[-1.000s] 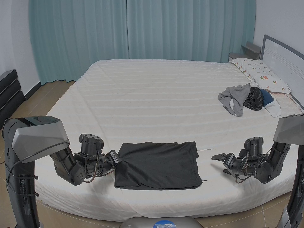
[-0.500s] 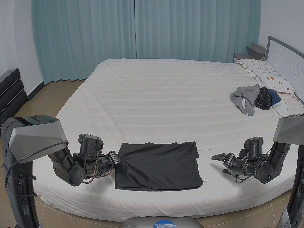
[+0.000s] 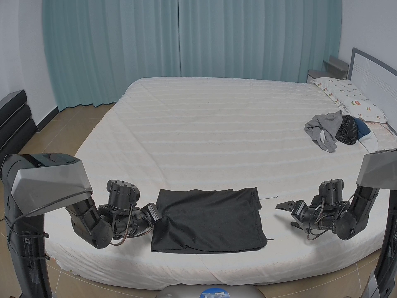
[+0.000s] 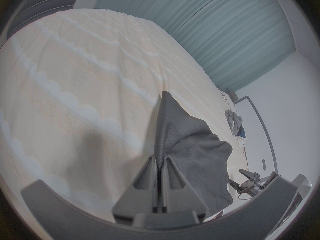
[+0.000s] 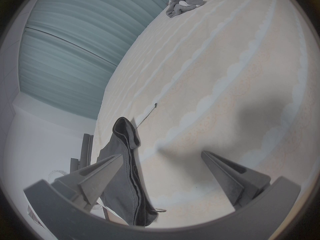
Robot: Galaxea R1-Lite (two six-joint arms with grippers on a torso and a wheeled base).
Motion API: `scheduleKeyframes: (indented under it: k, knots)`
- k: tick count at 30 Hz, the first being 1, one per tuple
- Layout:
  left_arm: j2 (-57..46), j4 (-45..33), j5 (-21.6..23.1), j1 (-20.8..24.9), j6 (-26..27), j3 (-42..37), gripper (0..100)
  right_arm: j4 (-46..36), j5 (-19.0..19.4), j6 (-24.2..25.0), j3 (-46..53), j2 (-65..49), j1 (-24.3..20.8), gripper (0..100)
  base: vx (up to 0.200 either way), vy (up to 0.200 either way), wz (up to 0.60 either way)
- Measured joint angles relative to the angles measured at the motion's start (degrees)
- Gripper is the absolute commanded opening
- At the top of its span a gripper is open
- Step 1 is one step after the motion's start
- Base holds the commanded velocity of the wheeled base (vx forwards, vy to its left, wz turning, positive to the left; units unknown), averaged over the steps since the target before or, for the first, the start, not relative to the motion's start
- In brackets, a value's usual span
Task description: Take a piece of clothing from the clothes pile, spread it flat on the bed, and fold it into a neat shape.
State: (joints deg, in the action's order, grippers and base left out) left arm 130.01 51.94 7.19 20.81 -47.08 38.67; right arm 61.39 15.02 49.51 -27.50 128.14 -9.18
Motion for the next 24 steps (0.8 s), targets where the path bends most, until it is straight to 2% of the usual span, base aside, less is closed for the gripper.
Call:
scheduleKeyframes:
  k: [3,4,19,24]
  knots:
    - [0.1,0.0,-0.6,0.2,0.0,0.0,0,0.0,0.0,0.0,0.0,0.0,0.0,100,0.0,0.0,0.0]
    - [0.1,0.0,-0.6,0.2,0.0,0.0,100,0.0,0.0,0.0,0.1,0.0,0.0,100,0.0,0.0,0.0]
    - [0.1,0.1,-1.0,0.0,-0.3,0.2,100,0.0,0.1,0.1,0.4,-0.2,-0.7,100,0.0,0.0,0.0]
    - [-0.1,0.1,-1.3,-1.2,-3.5,1.1,100,0.1,0.0,0.2,0.4,0.1,-1.1,100,0.0,0.0,0.0]
